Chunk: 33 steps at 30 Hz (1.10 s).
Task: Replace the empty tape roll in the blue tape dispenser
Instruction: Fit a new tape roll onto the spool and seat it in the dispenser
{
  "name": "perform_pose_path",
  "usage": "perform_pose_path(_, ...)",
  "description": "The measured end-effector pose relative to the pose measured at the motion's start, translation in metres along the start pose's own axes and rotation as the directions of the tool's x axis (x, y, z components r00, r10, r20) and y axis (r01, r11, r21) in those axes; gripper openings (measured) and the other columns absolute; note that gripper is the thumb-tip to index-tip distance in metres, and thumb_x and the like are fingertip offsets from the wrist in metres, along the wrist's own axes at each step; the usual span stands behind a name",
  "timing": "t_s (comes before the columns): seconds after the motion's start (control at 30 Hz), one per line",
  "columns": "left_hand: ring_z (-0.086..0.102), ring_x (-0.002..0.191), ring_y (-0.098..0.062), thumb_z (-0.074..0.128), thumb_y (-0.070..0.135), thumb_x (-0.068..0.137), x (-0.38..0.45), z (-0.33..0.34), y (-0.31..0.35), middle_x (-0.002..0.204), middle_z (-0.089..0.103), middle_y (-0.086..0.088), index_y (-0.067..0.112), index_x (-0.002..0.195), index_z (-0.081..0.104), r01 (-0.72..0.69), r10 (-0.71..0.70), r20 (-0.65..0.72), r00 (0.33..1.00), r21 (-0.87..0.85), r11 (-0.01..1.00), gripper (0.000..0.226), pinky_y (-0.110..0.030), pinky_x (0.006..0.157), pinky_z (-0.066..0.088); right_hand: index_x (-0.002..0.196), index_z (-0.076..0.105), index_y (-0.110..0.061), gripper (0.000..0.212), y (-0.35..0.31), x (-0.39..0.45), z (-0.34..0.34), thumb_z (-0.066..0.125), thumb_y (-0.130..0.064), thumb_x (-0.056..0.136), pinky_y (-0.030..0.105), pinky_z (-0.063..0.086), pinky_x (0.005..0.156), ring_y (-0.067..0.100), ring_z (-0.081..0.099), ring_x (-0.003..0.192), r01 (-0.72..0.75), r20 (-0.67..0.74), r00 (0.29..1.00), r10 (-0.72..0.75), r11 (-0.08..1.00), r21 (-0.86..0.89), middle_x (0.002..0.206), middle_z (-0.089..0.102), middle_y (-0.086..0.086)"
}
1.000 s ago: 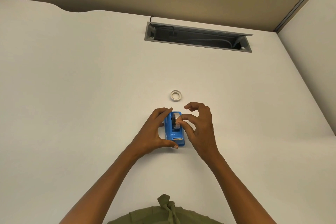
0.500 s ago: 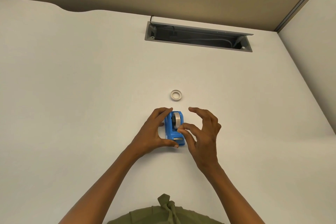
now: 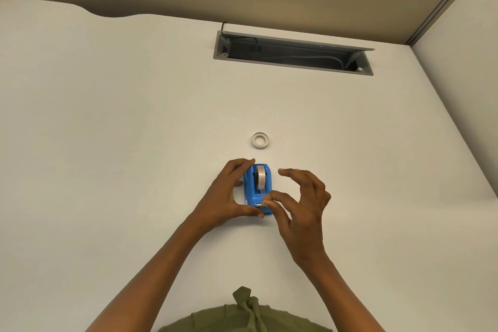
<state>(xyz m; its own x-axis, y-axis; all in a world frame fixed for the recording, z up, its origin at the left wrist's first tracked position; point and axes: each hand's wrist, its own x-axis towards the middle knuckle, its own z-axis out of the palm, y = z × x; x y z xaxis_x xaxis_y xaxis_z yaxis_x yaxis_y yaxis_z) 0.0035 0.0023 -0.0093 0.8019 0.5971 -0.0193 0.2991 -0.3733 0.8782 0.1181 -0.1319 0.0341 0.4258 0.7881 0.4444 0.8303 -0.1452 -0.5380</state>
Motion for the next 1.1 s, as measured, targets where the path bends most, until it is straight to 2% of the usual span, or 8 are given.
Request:
perform_pose_path(0.2, 0.033, 0.113, 0.022, 0.080, 0.054, 0.053, 0.000, 0.000, 0.002, 0.125, 0.027, 0.036, 0.053, 0.126, 0.023, 0.000, 0.000, 0.000, 1.000, -0.009, 1.000, 0.093, 0.004, 0.085, 0.033, 0.083, 0.075, -0.017, 0.021, -0.002, -0.010, -0.002, 0.060, -0.031, 0.084, 0.024, 0.021, 0.096, 0.021, 0.041, 0.119, 0.008, -0.002, 1.000, -0.008, 0.999, -0.041, 0.116, 0.065, 0.012)
perform_pose_path(0.4, 0.036, 0.113, 0.017, 0.086, 0.039, 0.058, -0.001, 0.000, 0.000, 0.125, 0.028, 0.029, 0.043, 0.130, 0.026, 0.007, -0.007, 0.005, 1.000, -0.012, 1.000, 0.094, 0.006, 0.084, 0.032, 0.084, 0.076, -0.016, 0.026, 0.000, -0.019, -0.001, 0.059, -0.035, 0.084, 0.024, 0.023, 0.096, 0.021, 0.042, 0.118, 0.003, -0.008, 1.000, -0.003, 0.998, -0.058, 0.115, 0.066, 0.012)
perform_pose_path(0.5, 0.036, 0.115, 0.014, 0.086, 0.033, 0.060, -0.001, 0.000, -0.001, 0.125, 0.029, 0.027, 0.045, 0.130, 0.025, 0.002, -0.002, 0.008, 1.000, -0.014, 1.000, 0.094, 0.004, 0.085, 0.033, 0.085, 0.075, -0.017, 0.022, 0.001, -0.022, 0.002, 0.061, -0.034, 0.084, 0.028, 0.026, 0.093, 0.021, 0.042, 0.119, 0.009, 0.004, 1.000, -0.008, 0.998, -0.065, 0.117, 0.065, 0.011)
perform_pose_path(0.67, 0.035, 0.115, 0.017, 0.086, 0.033, 0.060, -0.001, 0.000, 0.000, 0.125, 0.028, 0.032, 0.046, 0.130, 0.025, -0.003, 0.003, 0.006, 1.000, -0.022, 1.000, 0.094, 0.003, 0.087, 0.034, 0.085, 0.076, -0.016, 0.026, 0.003, -0.027, 0.006, 0.059, -0.036, 0.085, 0.028, 0.026, 0.092, 0.023, 0.043, 0.118, 0.030, 0.011, 1.000, -0.029, 0.994, -0.110, 0.118, 0.066, 0.011)
perform_pose_path(0.8, 0.036, 0.116, 0.014, 0.086, 0.033, 0.060, -0.001, 0.000, -0.001, 0.127, 0.032, 0.022, 0.041, 0.133, 0.026, -0.005, 0.005, 0.001, 1.000, -0.021, 1.000, 0.095, 0.003, 0.087, 0.034, 0.085, 0.075, -0.016, 0.030, 0.006, -0.028, 0.009, 0.056, -0.039, 0.087, 0.033, 0.029, 0.090, 0.024, 0.043, 0.118, 0.069, -0.003, 0.998, -0.070, 0.985, -0.156, 0.120, 0.064, 0.009)
perform_pose_path(0.93, 0.035, 0.116, 0.015, 0.086, 0.034, 0.061, -0.001, 0.000, -0.001, 0.127, 0.032, 0.021, 0.040, 0.134, 0.026, -0.009, 0.009, 0.000, 1.000, -0.015, 1.000, 0.094, 0.003, 0.087, 0.033, 0.088, 0.075, -0.016, 0.022, 0.009, -0.029, 0.013, 0.065, -0.034, 0.083, 0.039, 0.031, 0.086, 0.023, 0.042, 0.119, 0.135, -0.010, 0.990, -0.141, 0.964, -0.229, 0.127, 0.049, 0.000)
perform_pose_path(1.1, 0.034, 0.117, 0.013, 0.085, 0.034, 0.063, 0.000, 0.001, -0.002, 0.129, 0.030, 0.020, 0.041, 0.134, 0.022, -0.006, 0.006, 0.034, 0.999, 0.002, 1.000, 0.095, 0.004, 0.087, 0.032, 0.092, 0.074, -0.017, 0.018, 0.012, -0.031, 0.016, 0.074, -0.028, 0.077, 0.042, 0.029, 0.085, 0.024, 0.044, 0.119, 0.172, -0.008, 0.983, -0.181, 0.944, -0.283, 0.128, 0.048, 0.000)
